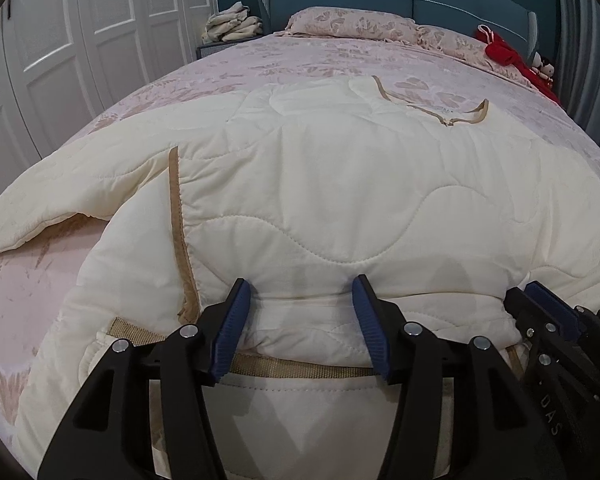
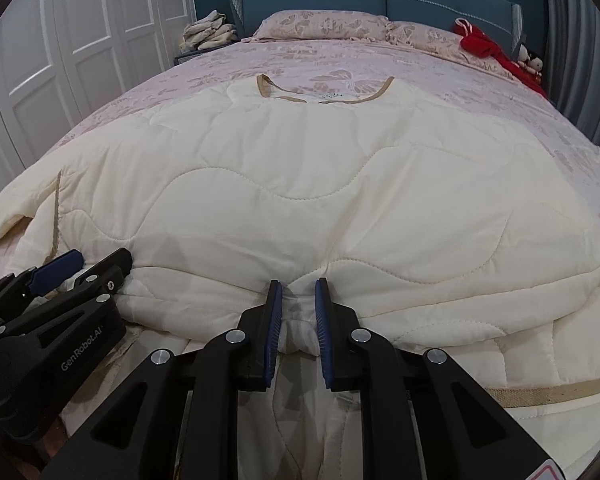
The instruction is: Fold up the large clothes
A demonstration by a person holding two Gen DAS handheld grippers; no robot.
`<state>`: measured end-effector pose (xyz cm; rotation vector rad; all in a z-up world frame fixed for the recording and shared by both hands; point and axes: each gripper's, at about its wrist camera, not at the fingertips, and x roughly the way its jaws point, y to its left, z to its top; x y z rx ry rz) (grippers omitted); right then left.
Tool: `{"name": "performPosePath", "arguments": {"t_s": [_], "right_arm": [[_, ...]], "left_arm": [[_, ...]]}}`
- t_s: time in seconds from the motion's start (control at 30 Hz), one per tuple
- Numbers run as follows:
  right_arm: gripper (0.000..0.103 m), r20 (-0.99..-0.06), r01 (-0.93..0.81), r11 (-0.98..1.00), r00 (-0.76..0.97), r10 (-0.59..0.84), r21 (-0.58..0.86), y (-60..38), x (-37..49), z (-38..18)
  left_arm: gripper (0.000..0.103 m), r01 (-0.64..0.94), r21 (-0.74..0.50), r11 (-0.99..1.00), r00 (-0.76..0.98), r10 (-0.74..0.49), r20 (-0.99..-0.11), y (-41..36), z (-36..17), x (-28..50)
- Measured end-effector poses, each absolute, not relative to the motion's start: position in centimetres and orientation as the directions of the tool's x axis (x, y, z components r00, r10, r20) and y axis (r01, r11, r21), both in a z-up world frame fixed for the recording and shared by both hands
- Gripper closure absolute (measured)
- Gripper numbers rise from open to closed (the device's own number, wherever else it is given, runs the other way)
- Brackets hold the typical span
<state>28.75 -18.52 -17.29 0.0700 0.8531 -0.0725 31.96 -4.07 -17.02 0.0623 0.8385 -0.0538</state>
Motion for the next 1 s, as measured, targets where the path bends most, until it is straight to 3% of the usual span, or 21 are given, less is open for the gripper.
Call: {"name": "performPosePath", "arguments": {"t_s": [0.17, 0.33, 0.37, 0.5, 0.63, 0.8, 0.83, 0.9, 0.93, 0.97, 1.0], "right_arm": [[0.089, -0.748, 0.091, 0.995, 0.663, -0.036, 0.033, -18.6, 28.7, -17.2], [0.089, -0.751, 0.091, 0.994, 0.660, -0.019, 0.055, -18.9, 28.8, -17.1], [0.089, -0.751, 0.091, 0.994, 0.660, -0.020, 0.054, -18.9, 28.8, -17.1], [0.089, -0.749, 0.090, 0.993, 0.663, -0.008, 0.070, -19.3, 28.7, -17.0], [0.089, -0.749, 0.091, 0.993, 0.662, -0.005, 0.074, -19.4, 28.8, -16.9], [0.089, -0.749, 0.091, 0.993, 0.662, -0.008, 0.070, -19.3, 28.8, -17.0], [0.089, -0.750, 0.091, 0.994, 0.662, -0.011, 0.066, -19.2, 28.8, -17.0], [0.089, -0.750, 0.091, 0.994, 0.661, -0.015, 0.061, -19.1, 28.9, -17.0], [0.089, -0.750, 0.091, 0.994, 0.661, -0.017, 0.058, -19.1, 28.9, -17.0], [0.089, -0.750, 0.091, 0.994, 0.661, -0.018, 0.057, -19.1, 28.9, -17.0], [0.089, -0.750, 0.092, 0.994, 0.661, -0.019, 0.056, -19.0, 28.9, -17.0]], "left_arm": [[0.051, 0.075, 0.016, 0.997, 0.668, -0.039, -0.743, -3.8, -16.9, 32.1], [0.040, 0.080, -0.366, 0.927, 0.632, -0.331, -0.701, 3.0, -13.0, 31.2], [0.031, 0.039, -0.416, 0.908, 0.654, -0.338, -0.676, 6.2, -11.5, 30.6], [0.012, -0.155, -0.441, 0.884, 0.753, -0.183, -0.632, 18.0, -8.5, 30.0], [0.012, -0.464, -0.420, 0.780, 0.700, 0.031, -0.714, 32.3, -10.4, 31.7], [0.014, -0.639, -0.487, 0.595, 0.655, 0.090, -0.750, 43.2, -13.7, 32.2], [0.016, -0.637, -0.513, 0.575, 0.663, 0.069, -0.746, 44.1, -14.4, 32.5], [0.033, -0.629, -0.542, 0.558, 0.670, 0.034, -0.742, 44.8, -15.4, 33.5], [0.054, -0.627, -0.545, 0.557, 0.674, 0.036, -0.738, 44.6, -15.5, 33.6], [0.083, -0.602, -0.566, 0.564, 0.686, 0.001, -0.728, 44.1, -15.3, 34.4], [0.093, -0.589, -0.577, 0.565, 0.691, -0.017, -0.722, 43.6, -14.9, 35.0]]}}
